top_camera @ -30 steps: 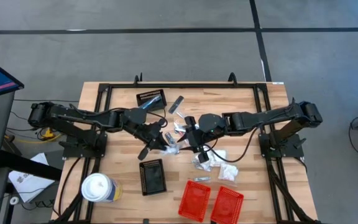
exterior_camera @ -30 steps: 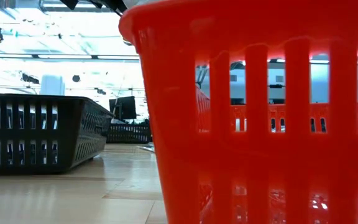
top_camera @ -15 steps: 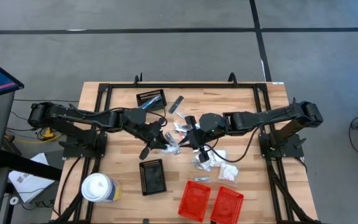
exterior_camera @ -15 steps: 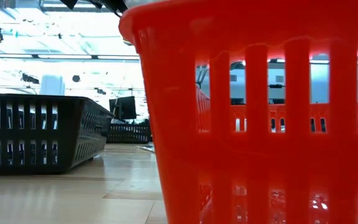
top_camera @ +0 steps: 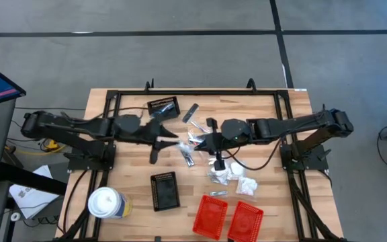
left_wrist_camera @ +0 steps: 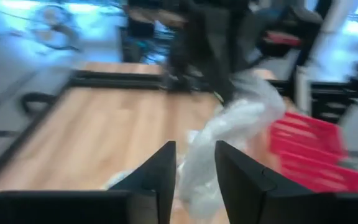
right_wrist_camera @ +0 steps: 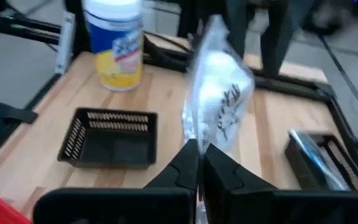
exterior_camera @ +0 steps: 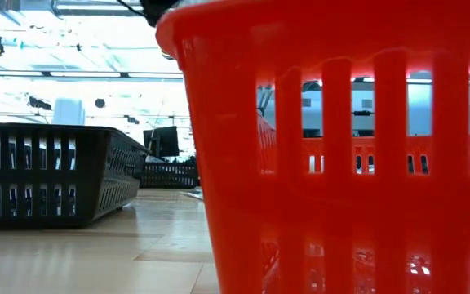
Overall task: Pick & Place Travel size toiletries
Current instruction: Put the cotton pack into the bottom black bin
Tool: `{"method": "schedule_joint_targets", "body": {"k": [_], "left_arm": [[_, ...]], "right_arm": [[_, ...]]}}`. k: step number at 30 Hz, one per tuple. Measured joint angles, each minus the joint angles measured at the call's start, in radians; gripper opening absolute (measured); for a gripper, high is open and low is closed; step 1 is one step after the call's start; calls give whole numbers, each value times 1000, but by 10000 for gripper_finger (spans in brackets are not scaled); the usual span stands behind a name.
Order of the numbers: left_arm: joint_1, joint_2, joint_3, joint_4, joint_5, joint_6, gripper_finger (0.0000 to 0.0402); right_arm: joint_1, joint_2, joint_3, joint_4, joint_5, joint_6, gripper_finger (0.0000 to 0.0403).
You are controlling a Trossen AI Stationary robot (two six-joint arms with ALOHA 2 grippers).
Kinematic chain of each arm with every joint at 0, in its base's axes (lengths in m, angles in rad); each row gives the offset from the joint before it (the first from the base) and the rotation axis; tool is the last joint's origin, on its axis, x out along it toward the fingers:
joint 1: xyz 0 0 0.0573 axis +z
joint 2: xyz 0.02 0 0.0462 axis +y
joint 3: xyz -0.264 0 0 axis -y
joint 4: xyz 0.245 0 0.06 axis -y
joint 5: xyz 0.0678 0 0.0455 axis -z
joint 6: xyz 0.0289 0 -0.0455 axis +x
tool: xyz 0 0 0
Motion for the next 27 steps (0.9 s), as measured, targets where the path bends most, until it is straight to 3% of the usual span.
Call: {"method": "schedule_joint_targets", "body": {"k": [6, 12, 21, 27], "left_arm": [[-108, -67, 0, -17, -174, -4, 120], [-244, 1, 20, -59, -335, 89, 132], [-278, 235, 264, -221, -474, 248, 154], [-309, 352, 420, -299, -743, 386, 173]], "right_arm": [[21, -22, 0, 2, 100, 102, 1], [45, -22, 0, 13, 101, 95, 1], [18, -22, 0, 1, 115, 68, 1], [-19, -22, 0, -59, 126, 80, 0]]}}
